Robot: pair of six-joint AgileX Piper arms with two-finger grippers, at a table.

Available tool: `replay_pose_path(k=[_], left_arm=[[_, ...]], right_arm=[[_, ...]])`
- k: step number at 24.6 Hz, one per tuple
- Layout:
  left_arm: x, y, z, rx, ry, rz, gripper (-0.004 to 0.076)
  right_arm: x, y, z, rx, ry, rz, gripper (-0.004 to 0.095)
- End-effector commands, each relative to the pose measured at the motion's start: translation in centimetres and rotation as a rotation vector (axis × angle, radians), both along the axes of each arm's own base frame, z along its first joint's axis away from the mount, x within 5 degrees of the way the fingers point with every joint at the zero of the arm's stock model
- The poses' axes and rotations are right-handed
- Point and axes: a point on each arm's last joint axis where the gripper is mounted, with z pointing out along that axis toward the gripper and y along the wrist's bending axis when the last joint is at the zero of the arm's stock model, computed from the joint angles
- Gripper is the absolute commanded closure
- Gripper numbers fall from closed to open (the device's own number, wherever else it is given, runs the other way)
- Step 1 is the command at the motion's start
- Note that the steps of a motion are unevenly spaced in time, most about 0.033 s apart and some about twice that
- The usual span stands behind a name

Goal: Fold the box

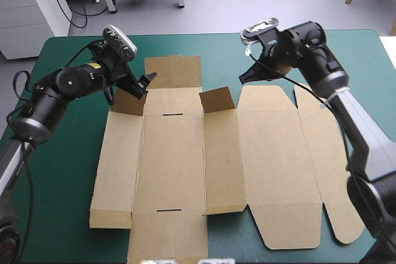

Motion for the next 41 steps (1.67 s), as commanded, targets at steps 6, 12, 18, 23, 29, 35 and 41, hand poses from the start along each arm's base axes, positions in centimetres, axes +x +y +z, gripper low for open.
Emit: replay_pose_path(k=[6, 12, 18, 23, 29, 35, 41], left_arm=[[-4.0, 7.6, 2.7, -0.078, 0.243, 0.326, 0.0057], [-7.9, 8.7, 4.1, -0.185, 0.375, 0.312, 0.0106], [-13.6, 7.8, 6.4, -0.223, 0.425, 0.325, 0.011], [-18.1, 8.5, 7.0, -0.221, 0.429, 0.521, 0.011], [-21.0, 8.3, 4.4, -0.253, 0.469, 0.579, 0.0109], [-21.8, 8.3, 0.0, -0.283, 0.547, 0.624, 0.0109], [-20.2, 8.3, -4.5, -0.326, 0.604, 0.638, 0.0108]], right_arm=[[-8.8, -4.8, 3.1, 0.093, -0.186, -0.07, 0.0927], [-13.7, -6.4, 2.2, 0.112, -0.222, -0.072, 0.0927], [-16.3, -7.2, 0.4, 0.115, -0.195, -0.08, 0.0927], [-18.8, -8.0, -1.6, 0.122, -0.174, -0.097, 0.0927], [-20.6, -8.6, -1.9, 0.141, -0.194, -0.103, 0.0927], [-21.7, -9.0, -1.6, 0.149, -0.214, -0.103, 0.0927], [-22.0, -9.1, -1.7, 0.149, -0.213, -0.104, 0.0927]])
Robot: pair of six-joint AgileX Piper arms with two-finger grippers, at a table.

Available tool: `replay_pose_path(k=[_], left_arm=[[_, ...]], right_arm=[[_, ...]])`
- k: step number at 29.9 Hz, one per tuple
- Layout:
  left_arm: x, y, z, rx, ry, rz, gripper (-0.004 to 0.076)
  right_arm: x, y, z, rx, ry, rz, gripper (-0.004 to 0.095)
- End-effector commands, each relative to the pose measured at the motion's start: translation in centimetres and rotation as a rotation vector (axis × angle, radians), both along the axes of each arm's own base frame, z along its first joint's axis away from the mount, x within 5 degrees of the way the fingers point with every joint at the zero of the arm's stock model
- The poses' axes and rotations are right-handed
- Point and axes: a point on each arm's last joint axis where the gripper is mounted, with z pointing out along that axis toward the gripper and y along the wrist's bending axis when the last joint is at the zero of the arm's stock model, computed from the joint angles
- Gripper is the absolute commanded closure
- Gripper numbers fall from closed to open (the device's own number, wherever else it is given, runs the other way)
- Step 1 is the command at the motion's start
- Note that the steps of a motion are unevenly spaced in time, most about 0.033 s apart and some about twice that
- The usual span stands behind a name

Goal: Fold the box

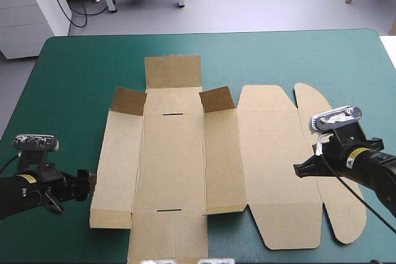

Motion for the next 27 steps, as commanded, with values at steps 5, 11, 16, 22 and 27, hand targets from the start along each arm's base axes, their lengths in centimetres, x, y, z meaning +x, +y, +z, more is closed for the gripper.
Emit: replay_pose_path(k=[5, 11, 16, 22, 27], left_arm=[[4.1, 0.3, -2.6, -0.043, -0.003, 0.013, 0.0108], [8.2, 0.4, -5.4, -0.086, 0.069, -0.018, 0.0108], [10.4, 0.4, -7.7, -0.123, 0.145, -0.04, 0.0108], [12.4, -0.4, -10.1, -0.247, 0.198, -0.115, 0.0108], [13.2, -1.7, -11.0, -0.416, 0.232, -0.168, 0.0108]], right_arm=[[0.0, -0.2, 1.2, 0.019, -0.077, -0.005, 0.0927], [0.0, -0.1, 1.3, 0.021, -0.084, -0.005, 0.0927], [0.0, -0.1, 1.2, 0.02, -0.081, -0.005, 0.0927], [0.0, -0.2, 1.2, 0.019, -0.082, -0.005, 0.0927], [0.0, -0.2, 1.2, 0.019, -0.082, -0.005, 0.0927]])
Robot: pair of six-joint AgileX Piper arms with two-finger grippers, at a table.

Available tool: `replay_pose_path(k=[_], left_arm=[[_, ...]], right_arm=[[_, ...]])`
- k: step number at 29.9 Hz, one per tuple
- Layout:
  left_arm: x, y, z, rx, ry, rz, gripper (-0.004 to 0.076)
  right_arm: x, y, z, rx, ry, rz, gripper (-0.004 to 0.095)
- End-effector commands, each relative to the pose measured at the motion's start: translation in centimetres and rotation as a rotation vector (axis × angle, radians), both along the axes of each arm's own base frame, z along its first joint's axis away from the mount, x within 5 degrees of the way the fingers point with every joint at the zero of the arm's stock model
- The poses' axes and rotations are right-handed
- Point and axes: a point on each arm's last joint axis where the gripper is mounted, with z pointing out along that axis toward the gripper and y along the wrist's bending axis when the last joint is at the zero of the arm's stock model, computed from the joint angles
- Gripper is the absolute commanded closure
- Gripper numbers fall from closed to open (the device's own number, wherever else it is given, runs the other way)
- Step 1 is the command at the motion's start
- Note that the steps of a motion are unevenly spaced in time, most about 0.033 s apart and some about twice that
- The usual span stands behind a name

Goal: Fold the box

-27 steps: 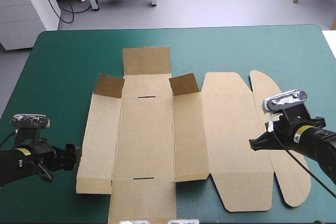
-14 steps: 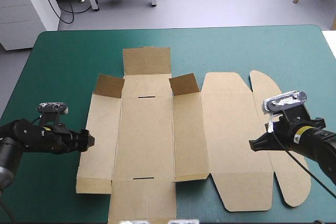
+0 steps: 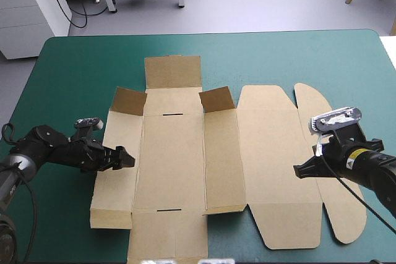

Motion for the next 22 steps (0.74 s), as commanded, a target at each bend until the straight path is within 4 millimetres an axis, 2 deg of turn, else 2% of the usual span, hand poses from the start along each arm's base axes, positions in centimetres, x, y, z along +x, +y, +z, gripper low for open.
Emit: replay_pose_path(k=[1, 8, 14, 17, 22], left_arm=[[0.6, -1.02, 0.99, -0.146, -0.032, -0.014, 0.0108], [0.33, -1.29, 1.07, -0.178, -0.007, -0.038, 0.0158], [0.27, -1.34, 1.09, -0.184, -0.001, -0.041, 0.0284], [0.26, -1.33, 1.08, -0.182, -0.001, -0.042, 0.0391], [0.17, -1.21, 0.96, -0.161, 0.004, -0.055, 0.0735]], right_arm=[[0.06, -0.15, 1.39, 0.019, -0.088, -0.005, 0.0927], [0.07, -0.15, 1.4, 0.018, -0.09, -0.005, 0.0927], [0.07, -0.15, 1.4, 0.018, -0.09, -0.005, 0.0927], [0.07, -0.15, 1.4, 0.018, -0.09, -0.005, 0.0927], [0.07, -0.15, 1.4, 0.018, -0.09, -0.005, 0.0927]])
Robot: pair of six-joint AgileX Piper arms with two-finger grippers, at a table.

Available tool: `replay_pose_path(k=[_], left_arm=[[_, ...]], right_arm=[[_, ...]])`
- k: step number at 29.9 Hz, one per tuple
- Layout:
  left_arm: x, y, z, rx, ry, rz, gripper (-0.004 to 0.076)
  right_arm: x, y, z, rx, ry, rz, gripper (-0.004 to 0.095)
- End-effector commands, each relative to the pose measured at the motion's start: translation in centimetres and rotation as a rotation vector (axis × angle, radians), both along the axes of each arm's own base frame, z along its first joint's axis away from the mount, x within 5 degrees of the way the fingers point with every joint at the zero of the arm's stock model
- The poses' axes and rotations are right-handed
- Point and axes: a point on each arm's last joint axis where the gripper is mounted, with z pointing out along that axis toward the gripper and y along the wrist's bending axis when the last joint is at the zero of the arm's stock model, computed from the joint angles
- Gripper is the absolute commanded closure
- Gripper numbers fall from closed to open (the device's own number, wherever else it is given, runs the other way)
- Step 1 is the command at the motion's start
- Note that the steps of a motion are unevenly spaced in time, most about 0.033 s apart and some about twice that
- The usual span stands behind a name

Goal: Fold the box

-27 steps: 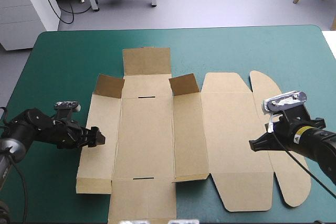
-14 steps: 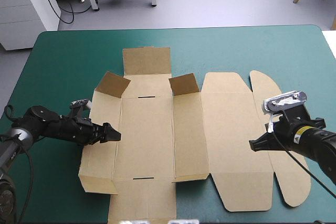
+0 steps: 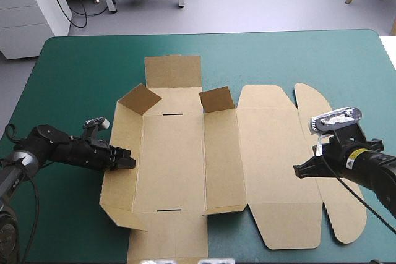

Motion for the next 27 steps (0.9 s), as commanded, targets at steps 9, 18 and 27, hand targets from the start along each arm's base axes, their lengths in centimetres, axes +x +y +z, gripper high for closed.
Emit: replay_pose_path(k=[9, 18, 27], left_arm=[[1.5, 0.3, 3.5, 0.056, -0.117, -0.065, 0.0734], [5.9, -1.5, 11.1, 0.427, -0.385, -0.345, 0.0734], [9.9, -8.2, 15.2, 0.731, -0.672, -0.608, 0.0734]], right_arm=[[0.1, -0.2, 1.4, 0.013, -0.092, 0.001, 0.0927], [0.1, -0.2, 1.4, 0.012, -0.094, 0.001, 0.0927], [0.1, -0.1, 1.5, 0.014, -0.101, 0.001, 0.0927]])
